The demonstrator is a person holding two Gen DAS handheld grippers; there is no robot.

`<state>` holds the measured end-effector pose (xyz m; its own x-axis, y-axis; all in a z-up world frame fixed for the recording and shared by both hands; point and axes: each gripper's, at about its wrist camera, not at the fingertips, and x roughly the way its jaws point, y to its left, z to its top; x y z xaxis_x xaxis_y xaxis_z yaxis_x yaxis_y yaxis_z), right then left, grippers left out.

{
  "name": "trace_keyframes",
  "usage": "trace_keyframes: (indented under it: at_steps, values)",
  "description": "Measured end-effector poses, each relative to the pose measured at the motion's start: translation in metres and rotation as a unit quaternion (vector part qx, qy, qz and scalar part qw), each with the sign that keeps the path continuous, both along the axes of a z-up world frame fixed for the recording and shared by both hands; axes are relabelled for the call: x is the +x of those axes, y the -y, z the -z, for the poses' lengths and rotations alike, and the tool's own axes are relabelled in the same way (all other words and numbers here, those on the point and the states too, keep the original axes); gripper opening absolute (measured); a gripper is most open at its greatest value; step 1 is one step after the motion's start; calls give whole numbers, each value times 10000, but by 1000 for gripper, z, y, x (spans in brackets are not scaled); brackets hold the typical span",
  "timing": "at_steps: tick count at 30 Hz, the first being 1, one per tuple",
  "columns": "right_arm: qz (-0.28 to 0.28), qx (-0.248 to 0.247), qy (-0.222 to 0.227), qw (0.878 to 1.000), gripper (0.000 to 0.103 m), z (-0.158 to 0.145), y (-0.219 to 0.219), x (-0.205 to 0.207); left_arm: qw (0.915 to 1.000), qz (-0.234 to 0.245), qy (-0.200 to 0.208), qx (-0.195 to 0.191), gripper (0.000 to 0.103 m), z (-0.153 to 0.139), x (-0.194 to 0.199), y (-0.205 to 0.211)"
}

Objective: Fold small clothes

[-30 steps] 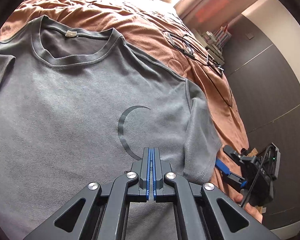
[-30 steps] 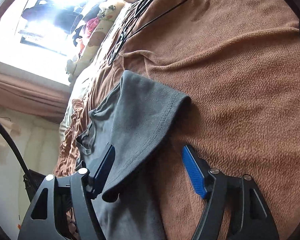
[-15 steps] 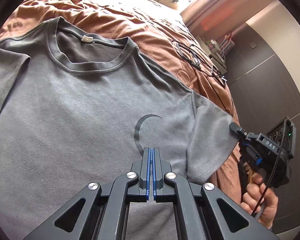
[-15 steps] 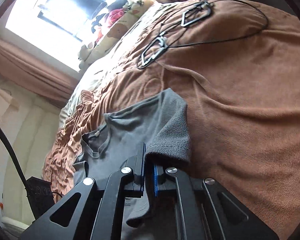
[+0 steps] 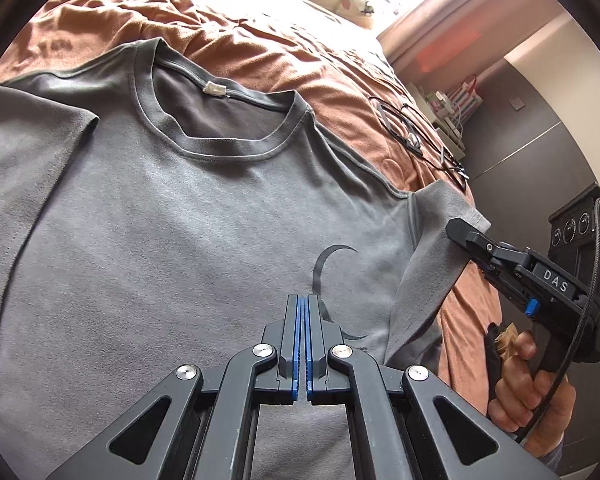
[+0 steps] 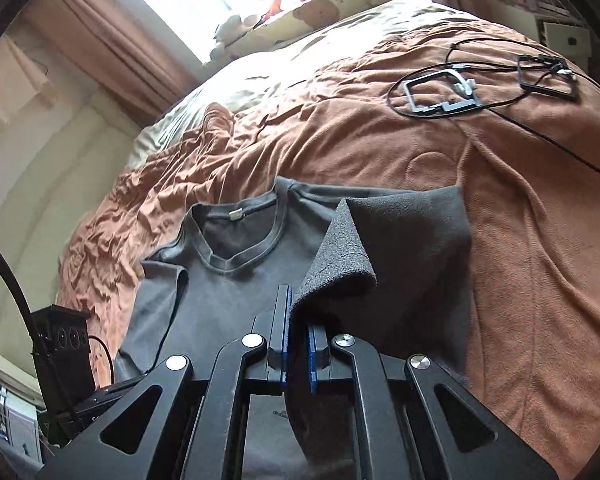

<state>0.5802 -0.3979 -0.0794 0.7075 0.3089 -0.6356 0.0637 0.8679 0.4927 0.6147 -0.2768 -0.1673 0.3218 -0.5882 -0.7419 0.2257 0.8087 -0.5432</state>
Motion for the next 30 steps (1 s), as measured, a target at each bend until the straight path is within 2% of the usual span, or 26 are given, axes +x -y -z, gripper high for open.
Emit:
trace_keyframes:
  at_steps: [1,3,5,6,9,14,18,22,24,30]
  values:
    - [-71,-9,-35,10000,9,0,-1,2,10000,11,-8,8,0,1,1,1]
    - [-82,75,13,9999,43,0,3,2,10000,36,-24,34,4,2,1,5]
    - [103,203,138,9996,59,-2,14,-4,9999,84,-16,65,11,3,2,12]
    - [192,271,169,9993,61,-2,21,-7,9999,109,-7,90,17,4,3,15]
    - [332,288,174,9989,61,2,37,-14,9998,147,39,164,29,5,9,26]
    - [664,78,-33,9978,60,10,59,-21,9994,155,56,317,30,8,24,41]
    - [893,5,-240,9957,41,15,75,-18,9984,199,93,527,30,12,40,55]
    - [1010,-105,-387,9941,40,21,85,-9,9971,268,138,693,30,17,57,69]
    - [971,-171,-459,9941,34,27,86,1,9958,309,171,847,30,20,65,77]
    - [813,-374,-639,9939,34,42,83,33,9917,401,324,1174,31,26,88,95]
